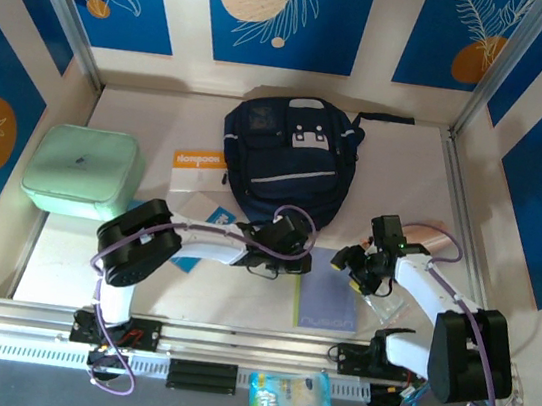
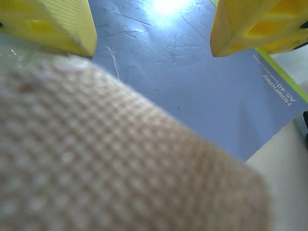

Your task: Pack the student bag

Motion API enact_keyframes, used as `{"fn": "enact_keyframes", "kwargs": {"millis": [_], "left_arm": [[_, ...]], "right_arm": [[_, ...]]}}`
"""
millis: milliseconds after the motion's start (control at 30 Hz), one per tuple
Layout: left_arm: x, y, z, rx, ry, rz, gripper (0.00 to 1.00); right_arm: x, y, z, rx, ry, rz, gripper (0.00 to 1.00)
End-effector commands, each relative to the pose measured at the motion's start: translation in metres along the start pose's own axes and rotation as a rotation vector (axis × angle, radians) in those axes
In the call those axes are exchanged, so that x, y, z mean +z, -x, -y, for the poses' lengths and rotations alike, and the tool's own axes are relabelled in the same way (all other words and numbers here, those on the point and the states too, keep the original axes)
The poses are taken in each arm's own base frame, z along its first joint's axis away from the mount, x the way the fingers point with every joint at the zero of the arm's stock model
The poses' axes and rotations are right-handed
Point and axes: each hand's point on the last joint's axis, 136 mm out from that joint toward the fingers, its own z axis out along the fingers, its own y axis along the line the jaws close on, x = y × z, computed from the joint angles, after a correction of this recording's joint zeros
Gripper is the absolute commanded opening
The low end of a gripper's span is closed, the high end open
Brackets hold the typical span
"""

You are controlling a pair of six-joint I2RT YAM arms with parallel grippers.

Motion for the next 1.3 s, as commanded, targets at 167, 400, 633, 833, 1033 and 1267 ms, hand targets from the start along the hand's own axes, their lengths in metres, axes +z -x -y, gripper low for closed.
{"fn": "enact_keyframes", "kwargs": {"millis": [167, 400, 633, 833, 1033, 1267], "left_arm": [[-0.038, 0.012, 0.092, 0.145, -0.341, 0.125, 0.25], [-0.028, 0.010, 0.088, 0.140, -0.316, 0.101, 0.28], [-0.013, 0.016, 0.067, 0.089, -0.210, 0.069, 0.25], [-0.033, 0.036, 0.074, 0.136, -0.206, 0.131, 0.00], [-0.091, 0.087, 0.074, 0.169, -0.189, 0.268, 0.00], [-0.185, 0.176, 0.041, -0.020, -0.186, 0.540, 0.00]], "right_arm": [[0.004, -0.012, -0.007, 0.001, 0.041, -0.081, 0.64], [0.007, -0.013, -0.009, 0.006, 0.055, -0.095, 0.60], [0.004, -0.009, -0.013, 0.001, 0.074, -0.080, 0.59], [-0.019, 0.007, -0.028, -0.033, 0.138, 0.004, 0.58], [-0.074, 0.027, -0.075, -0.114, 0.387, 0.168, 0.66], [-0.122, 0.034, -0.144, -0.105, 0.728, 0.183, 0.75]]}}
